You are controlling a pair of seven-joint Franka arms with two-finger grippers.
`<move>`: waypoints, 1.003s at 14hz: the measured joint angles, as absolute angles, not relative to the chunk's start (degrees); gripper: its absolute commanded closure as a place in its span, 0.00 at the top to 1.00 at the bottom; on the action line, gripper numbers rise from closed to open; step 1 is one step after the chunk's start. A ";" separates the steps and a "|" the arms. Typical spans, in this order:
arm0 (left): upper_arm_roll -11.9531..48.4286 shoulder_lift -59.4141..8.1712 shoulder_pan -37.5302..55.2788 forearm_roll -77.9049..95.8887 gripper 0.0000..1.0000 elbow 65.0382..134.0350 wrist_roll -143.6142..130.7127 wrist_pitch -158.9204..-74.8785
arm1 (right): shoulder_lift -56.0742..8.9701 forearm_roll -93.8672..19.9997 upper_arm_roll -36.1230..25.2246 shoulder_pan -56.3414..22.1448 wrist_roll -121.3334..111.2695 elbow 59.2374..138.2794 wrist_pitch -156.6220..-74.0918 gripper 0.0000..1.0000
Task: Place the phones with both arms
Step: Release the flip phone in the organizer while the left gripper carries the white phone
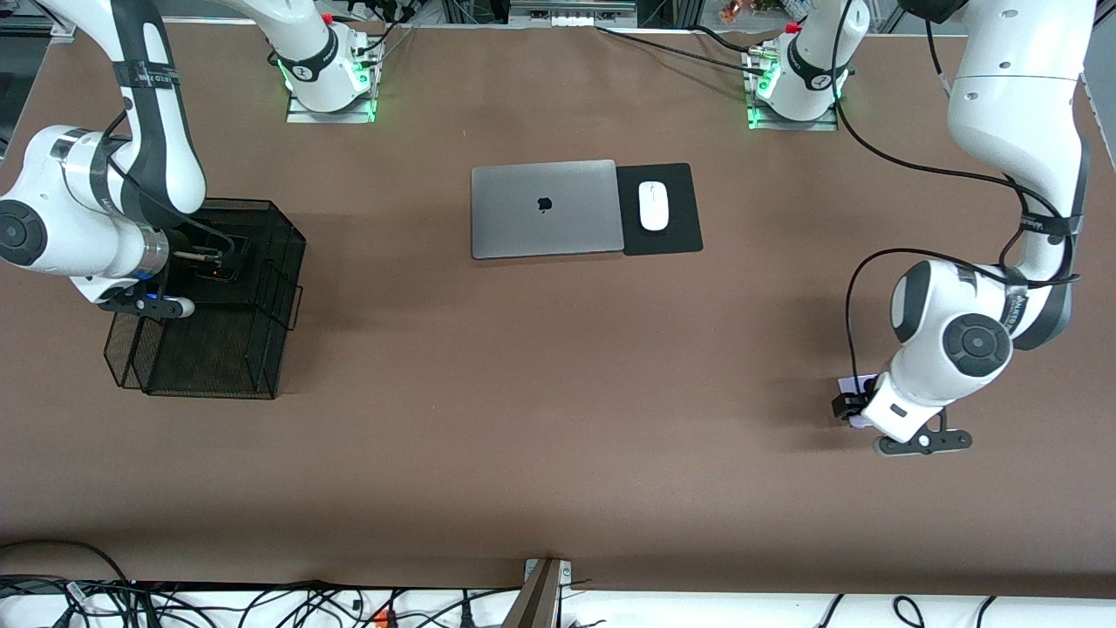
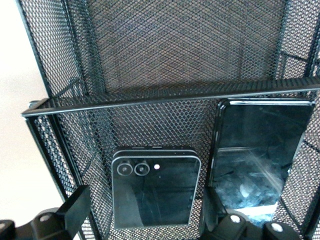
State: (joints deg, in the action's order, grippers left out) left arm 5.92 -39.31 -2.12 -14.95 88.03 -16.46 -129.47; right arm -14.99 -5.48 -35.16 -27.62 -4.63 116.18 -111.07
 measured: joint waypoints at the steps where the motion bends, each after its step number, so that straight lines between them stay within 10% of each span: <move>1: 5.99 -39.31 -1.01 -14.95 0.25 87.76 -17.47 -128.61 | -14.97 -5.48 -35.17 -27.62 -4.63 115.58 -111.06 0.99; 14: 6.23 -42.07 20.42 -8.07 0.25 83.56 -37.50 -124.11 | -13.99 -11.19 -32.72 -28.43 -0.88 100.01 -98.50 0.99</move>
